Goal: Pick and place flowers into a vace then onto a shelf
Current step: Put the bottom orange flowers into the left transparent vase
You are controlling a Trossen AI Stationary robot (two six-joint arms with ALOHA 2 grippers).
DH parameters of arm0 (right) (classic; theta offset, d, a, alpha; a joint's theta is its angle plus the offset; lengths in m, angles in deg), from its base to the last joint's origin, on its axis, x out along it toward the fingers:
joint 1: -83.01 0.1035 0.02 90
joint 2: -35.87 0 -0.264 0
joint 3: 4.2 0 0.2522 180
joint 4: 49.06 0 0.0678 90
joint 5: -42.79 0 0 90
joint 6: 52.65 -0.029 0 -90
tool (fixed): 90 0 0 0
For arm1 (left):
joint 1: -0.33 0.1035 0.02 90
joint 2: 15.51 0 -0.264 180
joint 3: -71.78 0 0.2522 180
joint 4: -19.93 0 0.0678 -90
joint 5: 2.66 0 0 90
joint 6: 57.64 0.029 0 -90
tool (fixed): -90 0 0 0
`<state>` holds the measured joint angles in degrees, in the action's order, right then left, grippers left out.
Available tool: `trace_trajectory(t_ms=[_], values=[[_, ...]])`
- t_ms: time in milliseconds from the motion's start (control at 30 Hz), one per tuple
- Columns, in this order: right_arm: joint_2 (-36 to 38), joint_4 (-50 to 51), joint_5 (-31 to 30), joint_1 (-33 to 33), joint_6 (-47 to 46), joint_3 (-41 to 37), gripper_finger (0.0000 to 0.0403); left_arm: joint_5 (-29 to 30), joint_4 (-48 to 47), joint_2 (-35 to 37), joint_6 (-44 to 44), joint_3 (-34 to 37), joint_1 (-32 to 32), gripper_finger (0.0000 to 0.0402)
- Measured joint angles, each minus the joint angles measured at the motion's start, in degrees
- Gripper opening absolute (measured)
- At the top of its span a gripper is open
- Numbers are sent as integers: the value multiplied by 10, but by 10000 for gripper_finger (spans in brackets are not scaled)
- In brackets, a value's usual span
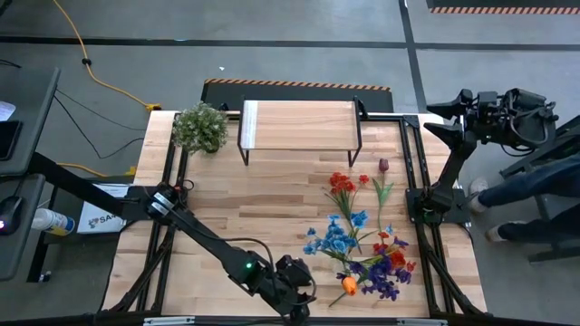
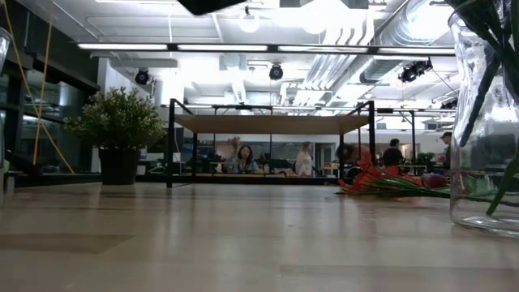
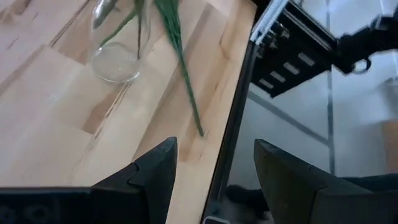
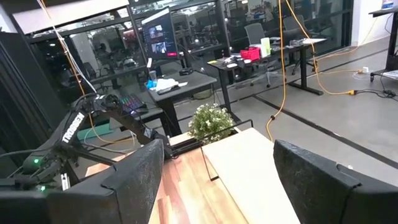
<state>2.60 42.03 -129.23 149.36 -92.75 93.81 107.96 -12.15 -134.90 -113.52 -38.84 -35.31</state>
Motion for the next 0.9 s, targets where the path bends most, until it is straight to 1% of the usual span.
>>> trace_trajectory(t_ms=[200,333,500,667,767,900], values=[[0,18,6,0,-5,0,294,26,67,-26,-40,1,-1,246],[0,54,31,0,-37,0,294,40,66,-26,-69,1,-8,246],[0,98,68,-7,-77,0,293,72,65,-27,-94,1,-27,246],[0,127,114,-44,-109,0,282,62,47,-37,-138,0,-37,246],[0,127,149,-70,-107,0,273,57,32,-42,-153,1,-40,246],[0,127,213,-103,-102,0,263,57,27,-45,-180,0,-46,246]])
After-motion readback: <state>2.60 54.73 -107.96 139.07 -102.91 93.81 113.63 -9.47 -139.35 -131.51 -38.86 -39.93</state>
